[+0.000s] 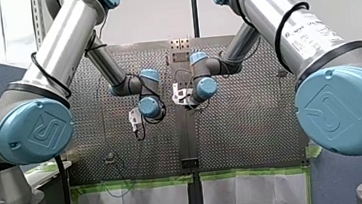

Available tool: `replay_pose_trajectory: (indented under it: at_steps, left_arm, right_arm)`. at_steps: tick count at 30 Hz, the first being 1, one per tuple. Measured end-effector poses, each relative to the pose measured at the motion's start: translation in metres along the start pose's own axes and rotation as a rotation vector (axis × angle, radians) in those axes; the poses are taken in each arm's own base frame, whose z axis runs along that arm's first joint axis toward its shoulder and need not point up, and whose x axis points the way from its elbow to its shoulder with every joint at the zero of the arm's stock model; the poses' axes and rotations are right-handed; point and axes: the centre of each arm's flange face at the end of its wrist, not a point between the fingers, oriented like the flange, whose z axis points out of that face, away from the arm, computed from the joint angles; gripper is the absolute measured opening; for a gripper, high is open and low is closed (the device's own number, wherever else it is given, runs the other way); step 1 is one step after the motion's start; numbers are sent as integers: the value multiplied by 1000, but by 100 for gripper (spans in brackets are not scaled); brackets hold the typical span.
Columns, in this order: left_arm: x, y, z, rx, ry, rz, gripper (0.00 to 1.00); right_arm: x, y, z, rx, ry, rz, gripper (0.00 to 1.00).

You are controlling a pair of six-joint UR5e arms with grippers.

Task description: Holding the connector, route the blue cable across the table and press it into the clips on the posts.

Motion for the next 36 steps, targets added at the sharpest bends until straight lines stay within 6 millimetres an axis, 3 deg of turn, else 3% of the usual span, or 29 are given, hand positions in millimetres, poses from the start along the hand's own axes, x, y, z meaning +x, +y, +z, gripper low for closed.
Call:
replay_pose_trajectory:
  at_steps: [12, 23, 36]
  left_arm:
    - [-41, -8, -14, 5, -38, -15, 0]
    - [-79, -12, -30, -15, -76, -22, 0]
    - [-118, -24, -55, -8, -109, -22, 0]
  right_arm:
    - [58, -4, -25, 6, 55, 41, 0]
    - [75, -2, -48, -4, 18, 77, 0]
    - [131, 3, -80, -7, 100, 123, 0]
